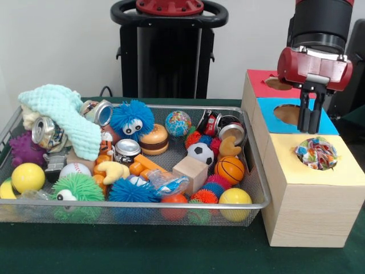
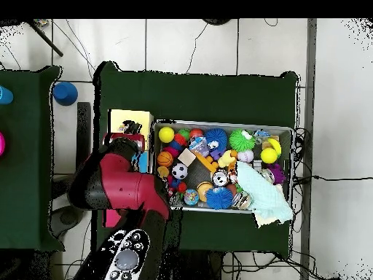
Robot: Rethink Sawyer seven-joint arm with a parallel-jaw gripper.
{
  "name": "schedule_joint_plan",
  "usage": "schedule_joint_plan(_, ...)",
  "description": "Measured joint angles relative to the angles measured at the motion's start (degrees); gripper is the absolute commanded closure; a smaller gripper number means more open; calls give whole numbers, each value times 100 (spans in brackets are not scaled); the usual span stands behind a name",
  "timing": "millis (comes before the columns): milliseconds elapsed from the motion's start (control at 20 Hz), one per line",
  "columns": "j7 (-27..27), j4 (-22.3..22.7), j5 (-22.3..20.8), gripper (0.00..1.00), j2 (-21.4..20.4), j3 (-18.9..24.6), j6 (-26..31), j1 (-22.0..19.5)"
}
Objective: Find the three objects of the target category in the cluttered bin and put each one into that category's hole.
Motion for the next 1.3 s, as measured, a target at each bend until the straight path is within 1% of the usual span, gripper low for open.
schedule_joint_plan(150, 0, 27, -275, 100, -165, 320, 2, -301)
schedule_joint_plan(200, 0, 24, -511, 100, -270, 534, 1, -572)
schedule_joint_plan(450, 0, -16, -774, 100, -319, 686, 69, -879)
schedule_joint_plan(850, 0, -155, -841, 100, -293, 713, 324, -865)
schedule_joint_plan(1300, 0, -275, -842, 100, -264, 759, 340, -786)
